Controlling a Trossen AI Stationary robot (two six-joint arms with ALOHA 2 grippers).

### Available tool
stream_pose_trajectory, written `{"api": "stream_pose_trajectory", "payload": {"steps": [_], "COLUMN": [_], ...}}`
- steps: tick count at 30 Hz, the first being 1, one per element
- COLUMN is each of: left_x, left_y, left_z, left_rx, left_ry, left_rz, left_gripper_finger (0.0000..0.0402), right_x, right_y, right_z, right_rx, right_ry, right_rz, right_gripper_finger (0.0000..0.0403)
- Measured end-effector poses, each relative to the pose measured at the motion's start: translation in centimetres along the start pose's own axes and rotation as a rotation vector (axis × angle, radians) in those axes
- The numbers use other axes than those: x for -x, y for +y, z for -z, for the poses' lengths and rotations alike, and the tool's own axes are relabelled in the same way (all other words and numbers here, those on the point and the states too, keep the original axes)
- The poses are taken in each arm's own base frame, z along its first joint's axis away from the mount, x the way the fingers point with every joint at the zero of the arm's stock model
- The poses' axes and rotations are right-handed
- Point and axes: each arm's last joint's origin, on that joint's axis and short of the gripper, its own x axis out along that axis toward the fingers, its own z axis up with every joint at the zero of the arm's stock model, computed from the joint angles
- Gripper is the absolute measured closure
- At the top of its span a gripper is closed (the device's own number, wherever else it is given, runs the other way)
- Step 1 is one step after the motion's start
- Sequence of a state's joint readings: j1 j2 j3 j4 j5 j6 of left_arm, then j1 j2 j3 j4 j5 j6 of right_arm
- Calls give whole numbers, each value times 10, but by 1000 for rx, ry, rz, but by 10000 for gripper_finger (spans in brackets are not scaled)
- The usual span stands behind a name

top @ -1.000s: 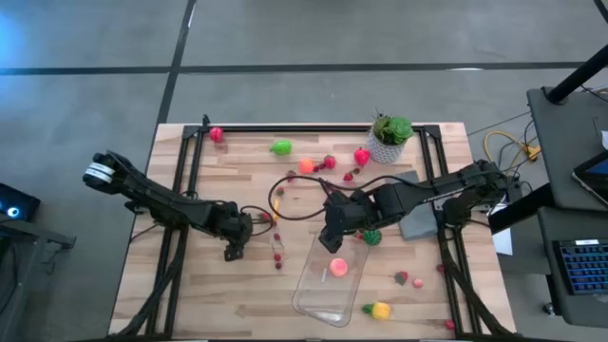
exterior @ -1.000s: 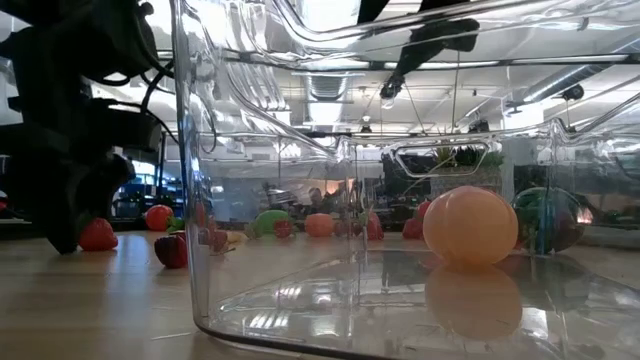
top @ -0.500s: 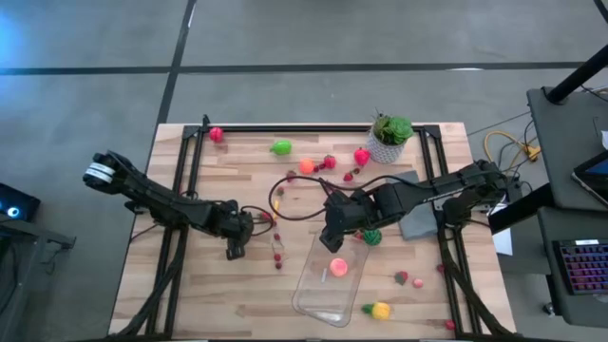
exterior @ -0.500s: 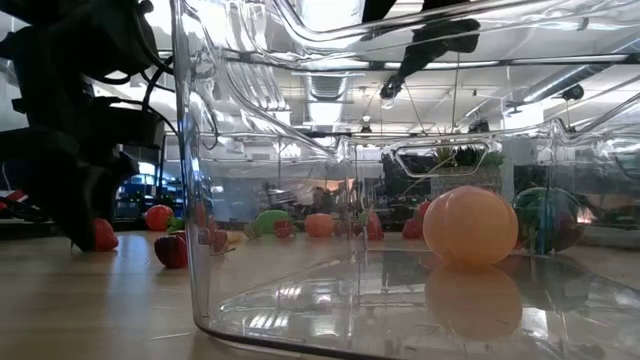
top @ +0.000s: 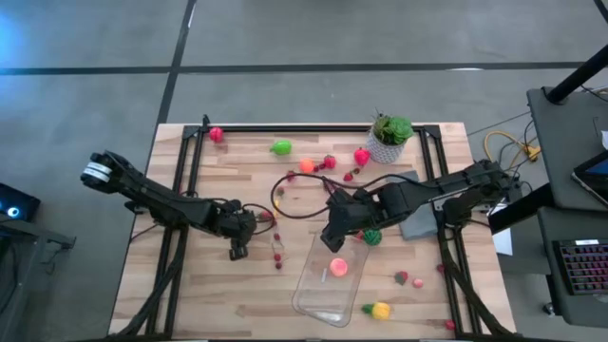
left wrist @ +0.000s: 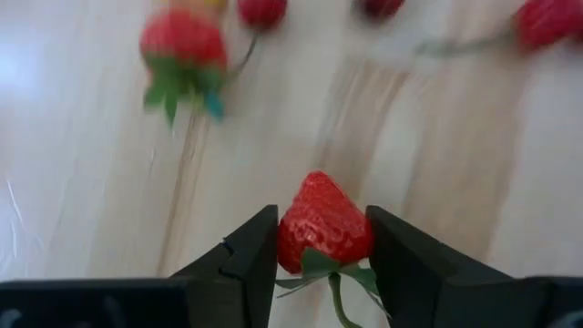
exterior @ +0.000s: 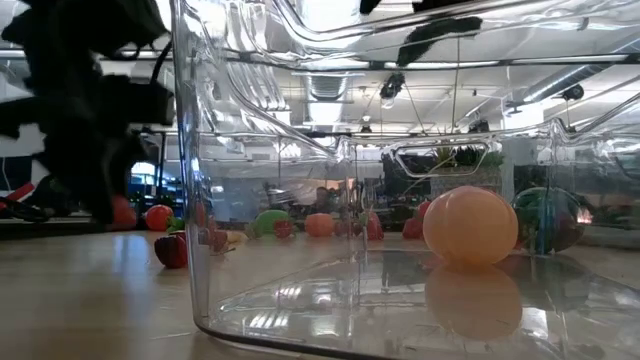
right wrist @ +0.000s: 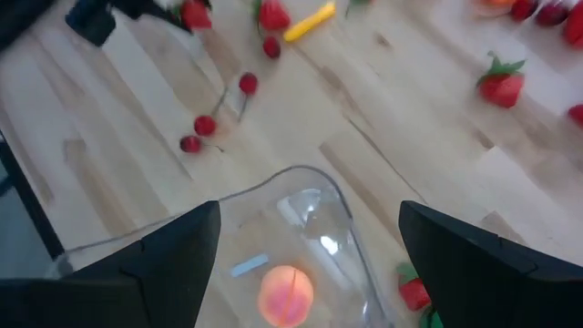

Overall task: Pick and placing Produce into tupperware
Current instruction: Put the red strawberry into the transparent basket

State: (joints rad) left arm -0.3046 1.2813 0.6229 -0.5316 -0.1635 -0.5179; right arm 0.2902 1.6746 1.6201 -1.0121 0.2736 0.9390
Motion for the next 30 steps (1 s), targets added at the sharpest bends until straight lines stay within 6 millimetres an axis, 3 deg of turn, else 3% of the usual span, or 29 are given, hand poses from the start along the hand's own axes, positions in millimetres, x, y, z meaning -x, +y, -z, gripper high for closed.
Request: {"api": "stream_pose_trajectory", "payload": {"steps": [5, 11, 16, 19, 30], "left_x": [28, 60, 73, 71, 18], "left_y": [-7, -17, -30, -42, -86], "left_z": [-24, -54, -88, -112, -175], "left_rx": [6, -30, -4, -4, -41], "left_ry": [-138, -309, -484, -538, -451], "left_rz": [39, 115, 210, 276, 290], "left_gripper_finger": [268, 267, 267, 267, 267], "right_x": [36, 72, 96, 109, 135], "right_y": [2, -10, -20, -23, -25], "right_z": [5, 11, 24, 36, 75], "right_rx": [-3, -52, -66, -73, -84], "right_ry": [-147, -232, -273, -304, -333], "right_rz": [-15, -27, -2, 7, -14], "right_gripper_finger": [74, 74, 74, 74, 74]}}
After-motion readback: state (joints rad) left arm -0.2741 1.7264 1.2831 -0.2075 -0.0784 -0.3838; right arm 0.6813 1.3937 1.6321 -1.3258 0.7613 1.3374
